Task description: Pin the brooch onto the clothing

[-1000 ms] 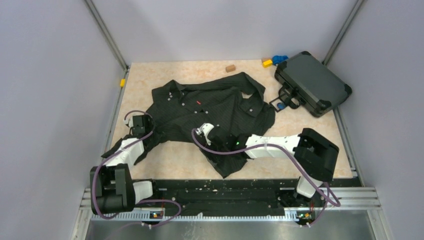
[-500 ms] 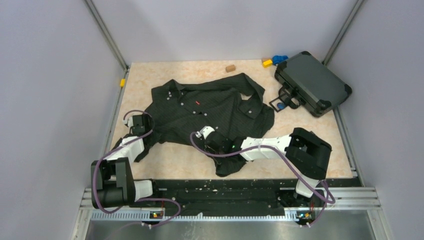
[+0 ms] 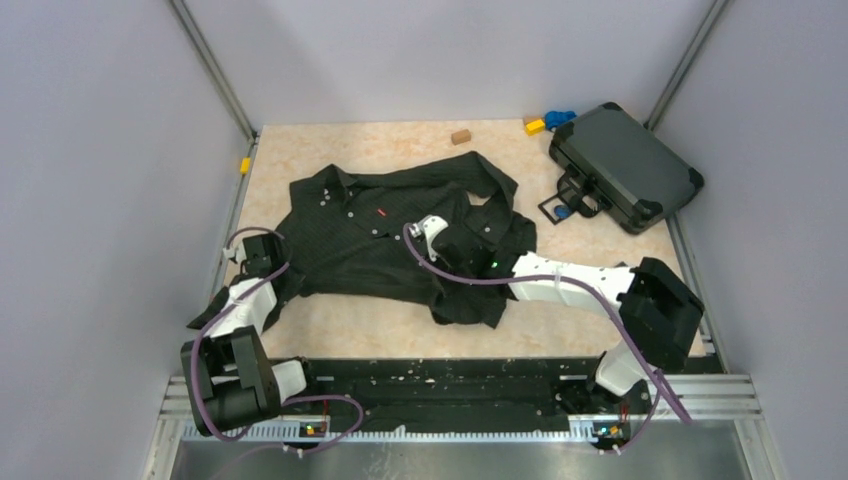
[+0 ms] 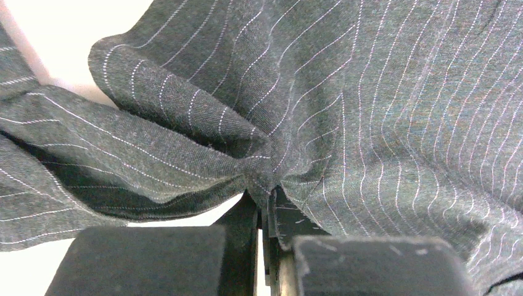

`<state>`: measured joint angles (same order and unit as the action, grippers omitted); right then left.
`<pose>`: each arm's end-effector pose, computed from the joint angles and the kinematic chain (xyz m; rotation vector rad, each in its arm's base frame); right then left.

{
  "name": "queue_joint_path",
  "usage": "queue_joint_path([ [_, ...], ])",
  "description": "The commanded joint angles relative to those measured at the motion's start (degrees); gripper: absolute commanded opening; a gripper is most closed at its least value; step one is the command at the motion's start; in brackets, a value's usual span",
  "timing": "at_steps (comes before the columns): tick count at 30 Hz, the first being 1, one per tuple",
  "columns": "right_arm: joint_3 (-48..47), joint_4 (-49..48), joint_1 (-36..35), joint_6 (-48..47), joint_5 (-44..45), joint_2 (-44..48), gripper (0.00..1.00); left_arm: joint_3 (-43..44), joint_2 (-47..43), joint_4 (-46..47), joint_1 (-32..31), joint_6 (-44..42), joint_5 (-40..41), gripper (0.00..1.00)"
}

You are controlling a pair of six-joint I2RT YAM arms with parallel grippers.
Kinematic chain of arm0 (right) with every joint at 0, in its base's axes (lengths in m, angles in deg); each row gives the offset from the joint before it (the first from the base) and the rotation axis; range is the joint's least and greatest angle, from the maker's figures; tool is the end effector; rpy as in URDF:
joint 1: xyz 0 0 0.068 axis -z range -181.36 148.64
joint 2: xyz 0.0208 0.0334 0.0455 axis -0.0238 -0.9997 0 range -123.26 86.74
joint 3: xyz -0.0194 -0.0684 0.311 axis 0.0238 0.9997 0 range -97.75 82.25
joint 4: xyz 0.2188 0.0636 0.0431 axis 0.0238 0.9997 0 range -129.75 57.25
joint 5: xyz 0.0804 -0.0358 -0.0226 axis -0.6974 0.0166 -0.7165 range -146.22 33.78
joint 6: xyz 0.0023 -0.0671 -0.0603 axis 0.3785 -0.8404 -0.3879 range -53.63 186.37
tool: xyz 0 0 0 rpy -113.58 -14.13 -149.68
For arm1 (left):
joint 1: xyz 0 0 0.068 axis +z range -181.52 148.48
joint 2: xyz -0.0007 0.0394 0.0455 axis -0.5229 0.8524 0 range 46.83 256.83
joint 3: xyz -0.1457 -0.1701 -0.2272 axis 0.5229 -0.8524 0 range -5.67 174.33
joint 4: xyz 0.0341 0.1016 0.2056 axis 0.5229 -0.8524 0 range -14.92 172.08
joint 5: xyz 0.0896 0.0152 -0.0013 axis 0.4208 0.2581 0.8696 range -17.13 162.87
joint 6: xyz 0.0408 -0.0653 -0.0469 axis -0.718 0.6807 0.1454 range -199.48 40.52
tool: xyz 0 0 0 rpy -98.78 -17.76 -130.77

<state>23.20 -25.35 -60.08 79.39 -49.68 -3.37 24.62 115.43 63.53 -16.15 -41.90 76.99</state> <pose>0.1856 0.2877 0.2566 -0.8831 2.2406 0.4663 0.1866 0.0573 0.1892 -1.1659 2.2793 -0.0564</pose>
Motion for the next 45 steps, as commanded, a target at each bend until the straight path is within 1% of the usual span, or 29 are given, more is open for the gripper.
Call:
queue_joint_path([
  [1,-1.5,3.2,4.4,-3.5,0.1,0.7,0.22,2.7,-1.9,-0.6,1.0,-3.2,5.5,0.00],
  [4,-1.5,5.0,5.6,-5.0,4.0,1.3,0.40,2.8,-2.6,-1.1,1.0,-3.6,5.7,0.00],
  [6,-0.8,5.9,5.5,-5.8,5.1,2.5,0.52,2.8,-3.0,-1.1,0.9,-3.7,5.6,0.00],
  [8,0.6,6.0,5.6,-5.5,5.5,4.4,0.60,3.0,-3.1,-1.3,1.0,-3.9,5.5,0.00],
  [14,3.7,9.5,5.5,-1.1,11.5,10.6,0.72,3.1,-3.8,-1.5,1.0,-4.0,5.3,0.00],
  [17,3.8,11.1,5.5,-0.3,11.8,15.7,0.76,3.2,-3.8,-1.3,1.0,-4.1,4.8,0.00],
  [21,4.6,10.5,4.0,-0.5,6.1,22.2,0.77,3.2,-3.7,-1.2,1.0,-3.9,3.9,0.00],
  [23,5.7,8.8,0.2,-1.5,5.1,24.1,0.77,3.2,-3.7,-1.0,1.0,-3.9,3.8,0.00],
  [25,7.1,6.6,-4.7,-2.2,3.2,24.1,0.76,3.2,-3.7,-0.8,1.0,-3.9,3.4,0.00],
  [26,7.6,5.5,-5.4,-2.0,1.0,23.4,0.74,3.3,-3.6,-0.7,1.0,-3.9,3.2,0.00],
  [29,8.2,2.4,-8.6,-1.2,-4.0,18.8,0.63,3.6,-3.4,-0.7,1.0,-3.7,2.4,0.00],
  [33,7.6,-0.5,-11.9,-1.9,-6.0,12.5,0.56,3.5,-3.9,-0.7,1.0,-3.7,2.4,0.00],
  [38,7.4,-1.9,-12.3,-3.8,-3.6,6.8,0.51,3.2,-3.9,-0.6,1.0,-4.0,2.2,0.00],
  [41,6.5,0.4,-12.3,-5.5,0.2,3.1,0.47,3.2,-3.8,-0.5,1.0,-4.1,2.1,0.00],
  [45,6.3,2.1,-12.3,-6.2,1.6,-0.3,0.41,3.3,-3.8,-0.4,1.0,-4.2,2.1,0.00],
])
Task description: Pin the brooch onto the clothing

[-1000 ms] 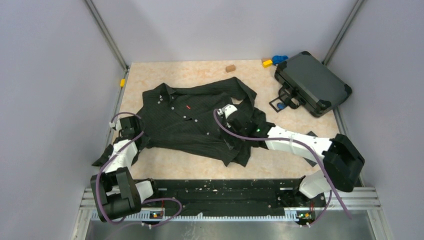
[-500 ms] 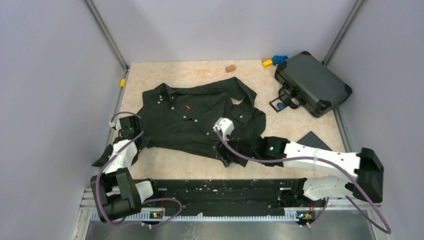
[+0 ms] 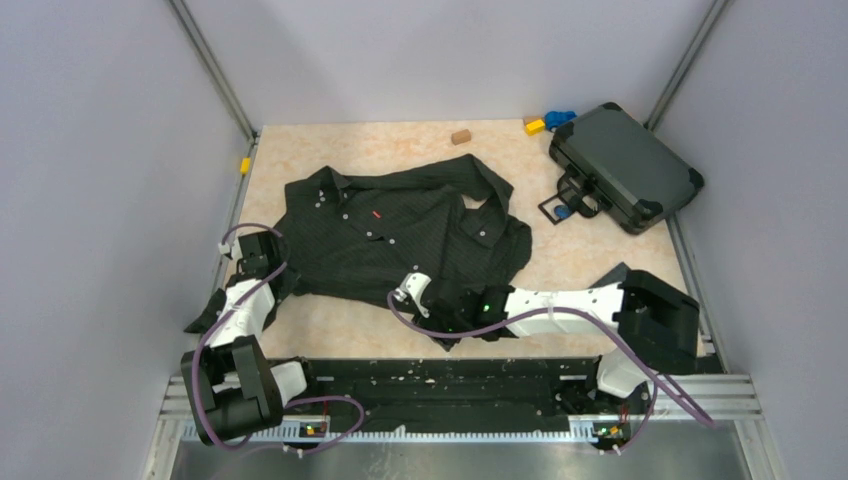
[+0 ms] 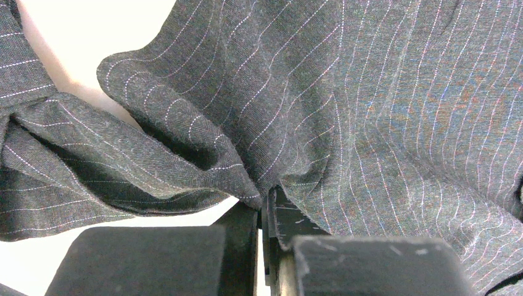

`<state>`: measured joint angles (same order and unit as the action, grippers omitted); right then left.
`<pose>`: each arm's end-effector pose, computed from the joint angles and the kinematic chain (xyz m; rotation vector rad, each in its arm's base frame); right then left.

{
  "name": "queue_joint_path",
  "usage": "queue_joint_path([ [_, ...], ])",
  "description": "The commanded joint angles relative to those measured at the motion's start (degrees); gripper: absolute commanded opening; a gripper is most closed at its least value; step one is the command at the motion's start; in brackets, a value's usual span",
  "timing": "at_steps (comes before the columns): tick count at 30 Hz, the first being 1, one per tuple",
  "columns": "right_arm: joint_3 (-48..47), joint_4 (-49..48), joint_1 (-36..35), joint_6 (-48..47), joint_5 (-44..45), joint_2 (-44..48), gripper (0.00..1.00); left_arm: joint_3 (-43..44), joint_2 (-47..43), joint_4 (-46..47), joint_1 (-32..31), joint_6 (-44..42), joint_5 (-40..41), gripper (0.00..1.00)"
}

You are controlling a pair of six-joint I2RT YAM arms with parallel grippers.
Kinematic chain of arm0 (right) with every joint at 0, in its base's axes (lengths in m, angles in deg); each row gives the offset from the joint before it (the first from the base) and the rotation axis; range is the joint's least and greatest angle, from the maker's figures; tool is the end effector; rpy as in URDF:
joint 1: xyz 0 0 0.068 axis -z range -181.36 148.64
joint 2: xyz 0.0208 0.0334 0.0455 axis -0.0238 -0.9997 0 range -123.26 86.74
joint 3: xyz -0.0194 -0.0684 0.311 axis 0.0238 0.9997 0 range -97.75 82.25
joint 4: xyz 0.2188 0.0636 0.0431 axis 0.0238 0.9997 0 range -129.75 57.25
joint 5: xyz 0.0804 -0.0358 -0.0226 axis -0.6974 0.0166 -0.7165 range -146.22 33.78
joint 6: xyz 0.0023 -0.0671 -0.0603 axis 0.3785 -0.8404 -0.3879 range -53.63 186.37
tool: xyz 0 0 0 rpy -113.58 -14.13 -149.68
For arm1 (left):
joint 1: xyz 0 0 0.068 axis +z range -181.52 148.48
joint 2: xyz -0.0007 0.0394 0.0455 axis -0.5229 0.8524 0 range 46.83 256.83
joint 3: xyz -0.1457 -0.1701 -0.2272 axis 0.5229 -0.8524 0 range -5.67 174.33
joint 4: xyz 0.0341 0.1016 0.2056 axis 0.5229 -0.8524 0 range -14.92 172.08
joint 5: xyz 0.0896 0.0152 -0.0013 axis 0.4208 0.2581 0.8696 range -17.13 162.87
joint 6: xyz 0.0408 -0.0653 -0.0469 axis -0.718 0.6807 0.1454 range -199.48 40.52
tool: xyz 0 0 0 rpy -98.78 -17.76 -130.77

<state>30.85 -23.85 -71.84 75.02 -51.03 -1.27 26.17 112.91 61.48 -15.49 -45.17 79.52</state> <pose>0.1105 0.2897 0.2234 -1.2731 2.2019 0.4609 0.1823 0.0621 0.2020 -1.1129 2.2592 0.0177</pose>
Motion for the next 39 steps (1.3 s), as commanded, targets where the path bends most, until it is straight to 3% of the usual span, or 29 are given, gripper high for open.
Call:
queue_joint_path([
  [1,-1.3,0.9,-0.5,-1.6,3.4,-2.8,0.40,1.7,-1.2,1.6,0.3,-0.9,-0.5,0.00],
  [9,0.3,1.3,-0.6,-0.9,7.4,-3.8,0.40,1.8,-1.0,1.8,0.3,-1.0,-0.8,0.00],
  [16,0.5,3.4,-0.5,0.8,10.3,-4.0,0.33,1.9,-1.3,1.6,0.3,-1.2,-0.6,0.00],
  [27,1.0,6.9,-0.5,1.7,12.7,1.1,0.41,1.7,-1.2,1.6,0.3,-1.3,-0.6,0.00],
  [39,2.5,3.8,-0.4,2.1,13.6,-3.1,0.38,1.8,-1.3,1.4,0.3,-1.3,-0.5,0.00],
])
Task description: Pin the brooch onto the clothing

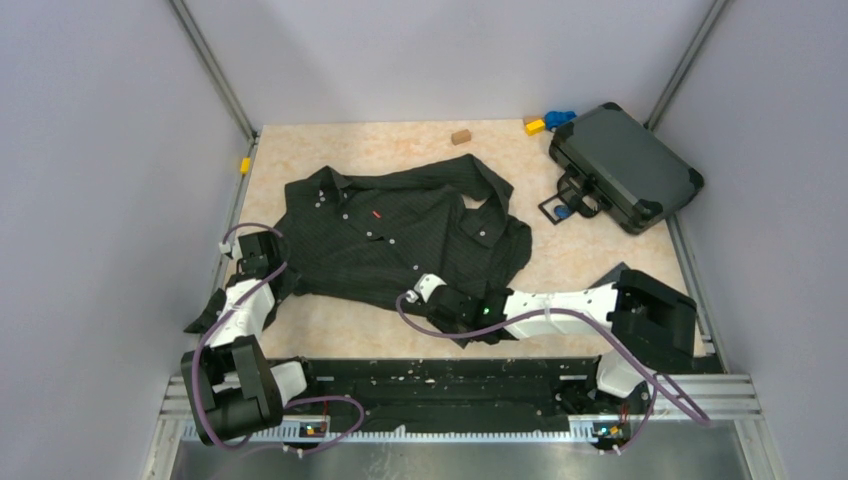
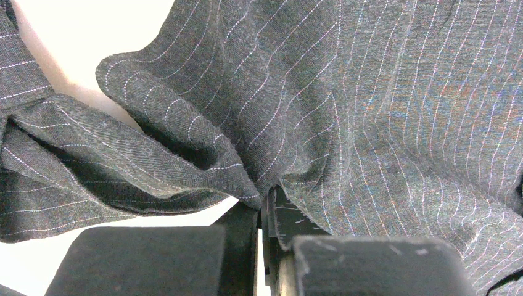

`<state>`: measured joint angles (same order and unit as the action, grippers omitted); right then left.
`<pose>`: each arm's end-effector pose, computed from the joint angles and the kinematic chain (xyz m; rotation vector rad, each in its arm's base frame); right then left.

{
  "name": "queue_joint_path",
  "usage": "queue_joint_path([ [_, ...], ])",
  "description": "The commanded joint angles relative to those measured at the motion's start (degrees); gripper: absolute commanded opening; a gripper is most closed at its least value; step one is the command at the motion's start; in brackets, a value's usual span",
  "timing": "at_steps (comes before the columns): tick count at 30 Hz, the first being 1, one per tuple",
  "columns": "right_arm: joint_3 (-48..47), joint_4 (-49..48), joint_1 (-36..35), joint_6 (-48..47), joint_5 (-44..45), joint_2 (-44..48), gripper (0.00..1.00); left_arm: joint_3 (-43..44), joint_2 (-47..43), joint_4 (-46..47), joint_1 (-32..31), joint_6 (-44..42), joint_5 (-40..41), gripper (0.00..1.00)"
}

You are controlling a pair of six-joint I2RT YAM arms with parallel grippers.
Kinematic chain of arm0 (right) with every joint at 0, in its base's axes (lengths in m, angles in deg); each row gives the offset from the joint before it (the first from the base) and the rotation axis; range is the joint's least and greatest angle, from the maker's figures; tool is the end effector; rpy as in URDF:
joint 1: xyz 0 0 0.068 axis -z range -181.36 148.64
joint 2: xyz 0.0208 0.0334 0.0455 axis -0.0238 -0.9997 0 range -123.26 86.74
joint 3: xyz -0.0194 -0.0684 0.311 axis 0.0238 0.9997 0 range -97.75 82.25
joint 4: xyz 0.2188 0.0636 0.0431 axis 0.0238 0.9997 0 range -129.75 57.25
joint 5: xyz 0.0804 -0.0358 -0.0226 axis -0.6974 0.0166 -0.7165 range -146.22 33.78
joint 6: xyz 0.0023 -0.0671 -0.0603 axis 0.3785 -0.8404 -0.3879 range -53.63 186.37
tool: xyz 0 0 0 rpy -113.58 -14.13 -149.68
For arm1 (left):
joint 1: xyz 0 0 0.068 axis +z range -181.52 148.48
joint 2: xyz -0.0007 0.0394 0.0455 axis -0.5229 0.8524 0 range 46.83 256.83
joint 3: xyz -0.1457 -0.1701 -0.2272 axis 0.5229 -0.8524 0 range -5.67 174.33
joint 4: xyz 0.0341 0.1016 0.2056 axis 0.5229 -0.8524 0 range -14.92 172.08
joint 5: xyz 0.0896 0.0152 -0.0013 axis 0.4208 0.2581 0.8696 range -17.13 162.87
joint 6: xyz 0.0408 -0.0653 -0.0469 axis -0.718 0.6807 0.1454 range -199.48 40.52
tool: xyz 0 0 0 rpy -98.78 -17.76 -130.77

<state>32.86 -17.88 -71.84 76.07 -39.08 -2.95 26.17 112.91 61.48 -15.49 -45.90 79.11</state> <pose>0.1194 0.2655 0.1993 -1.2221 2.2743 0.1143 0.1825 0.0616 0.2020 -1.0964 2.2685 0.0139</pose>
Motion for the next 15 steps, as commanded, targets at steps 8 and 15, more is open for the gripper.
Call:
queue_joint_path([
  [8,2.2,-3.9,0.3,2.0,1.8,-2.2,0.16,1.7,-1.3,1.4,0.3,-0.6,-0.2,0.00],
  [15,0.4,-1.8,0.1,2.0,-1.8,0.6,0.00,1.7,-1.4,1.5,0.3,-0.7,-0.5,0.00],
])
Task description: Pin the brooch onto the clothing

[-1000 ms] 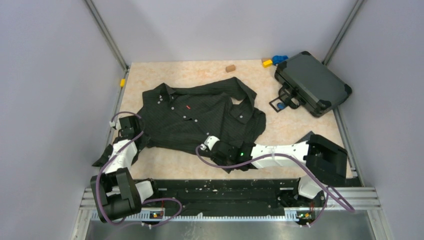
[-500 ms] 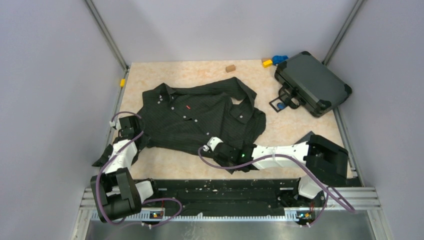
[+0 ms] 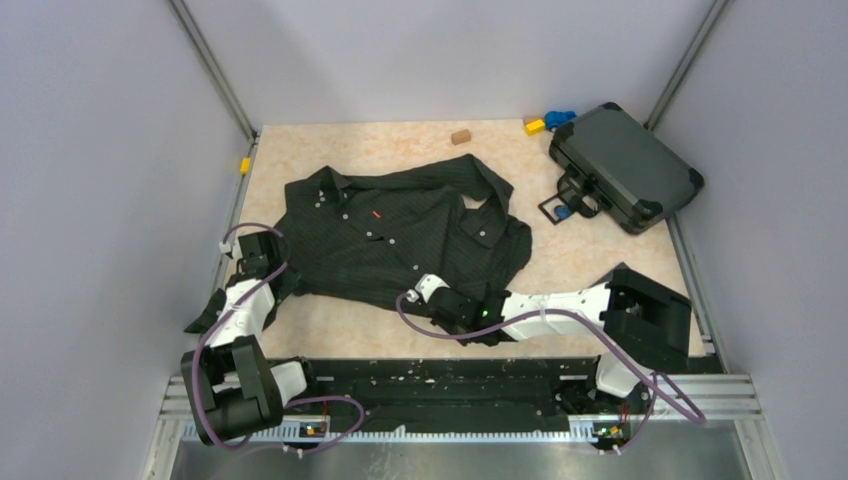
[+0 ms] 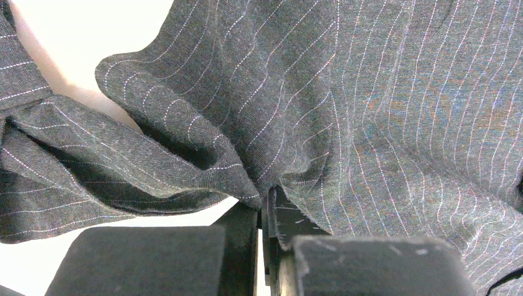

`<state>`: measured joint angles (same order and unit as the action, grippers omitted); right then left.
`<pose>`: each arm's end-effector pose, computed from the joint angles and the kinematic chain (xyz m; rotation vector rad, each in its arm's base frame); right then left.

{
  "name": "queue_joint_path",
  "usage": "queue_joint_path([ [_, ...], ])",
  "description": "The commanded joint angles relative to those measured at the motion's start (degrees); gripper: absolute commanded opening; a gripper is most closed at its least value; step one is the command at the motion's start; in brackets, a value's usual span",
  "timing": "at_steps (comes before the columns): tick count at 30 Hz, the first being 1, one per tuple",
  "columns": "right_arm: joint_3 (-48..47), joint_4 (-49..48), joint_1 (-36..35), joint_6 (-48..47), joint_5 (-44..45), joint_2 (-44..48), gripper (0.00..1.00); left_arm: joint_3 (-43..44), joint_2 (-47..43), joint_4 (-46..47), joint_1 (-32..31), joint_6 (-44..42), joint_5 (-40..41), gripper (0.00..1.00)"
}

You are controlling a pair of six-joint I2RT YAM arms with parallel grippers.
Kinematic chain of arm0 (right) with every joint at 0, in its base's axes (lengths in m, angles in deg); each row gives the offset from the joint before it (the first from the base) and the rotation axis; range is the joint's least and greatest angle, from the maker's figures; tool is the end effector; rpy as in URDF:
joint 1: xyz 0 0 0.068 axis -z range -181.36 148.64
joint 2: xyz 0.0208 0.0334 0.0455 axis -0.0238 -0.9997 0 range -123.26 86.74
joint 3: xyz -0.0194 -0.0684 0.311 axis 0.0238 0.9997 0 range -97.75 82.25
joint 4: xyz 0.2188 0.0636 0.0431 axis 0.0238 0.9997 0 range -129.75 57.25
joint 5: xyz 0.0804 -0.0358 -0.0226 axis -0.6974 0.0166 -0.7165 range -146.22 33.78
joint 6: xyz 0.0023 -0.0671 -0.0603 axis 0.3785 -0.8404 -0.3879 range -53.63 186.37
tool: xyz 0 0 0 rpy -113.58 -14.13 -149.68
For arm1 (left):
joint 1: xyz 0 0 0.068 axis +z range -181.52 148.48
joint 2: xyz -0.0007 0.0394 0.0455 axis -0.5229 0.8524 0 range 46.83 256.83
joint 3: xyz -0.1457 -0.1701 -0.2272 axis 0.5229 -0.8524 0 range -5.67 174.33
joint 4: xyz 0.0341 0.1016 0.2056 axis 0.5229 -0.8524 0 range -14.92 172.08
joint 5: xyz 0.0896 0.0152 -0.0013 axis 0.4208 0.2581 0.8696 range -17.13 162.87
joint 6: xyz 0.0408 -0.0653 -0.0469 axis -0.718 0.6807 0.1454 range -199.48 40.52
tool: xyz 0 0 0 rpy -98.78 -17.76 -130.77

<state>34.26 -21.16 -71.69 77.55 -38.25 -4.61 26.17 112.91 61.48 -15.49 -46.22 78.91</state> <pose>0.1225 0.2688 0.1892 -1.1798 2.2845 0.1113 0.1826 0.0613 0.2019 -1.0890 2.2726 0.0118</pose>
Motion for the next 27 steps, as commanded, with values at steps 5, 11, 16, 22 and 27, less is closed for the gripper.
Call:
queue_joint_path([
  [5,-1.8,3.9,-1.0,1.1,-14.9,11.4,0.00,2.2,-1.4,1.6,0.3,-0.1,-0.4,0.00],
  [11,-0.2,2.7,-2.5,4.2,-31.8,14.0,0.00,2.7,-2.0,1.7,0.3,0.8,-1.3,0.00],
  [16,1.4,-3.7,-6.0,6.9,-38.5,12.0,0.00,2.9,-3.2,1.5,0.3,1.2,-1.4,0.00],
  [22,1.2,-10.0,-8.2,9.1,-45.8,8.5,0.00,3.1,-4.7,0.9,0.3,1.8,-1.0,0.00],
  [27,-0.2,-8.1,-8.4,9.2,-42.7,9.4,0.43,2.9,-7.7,-0.4,0.7,2.5,1.7,0.00],
])
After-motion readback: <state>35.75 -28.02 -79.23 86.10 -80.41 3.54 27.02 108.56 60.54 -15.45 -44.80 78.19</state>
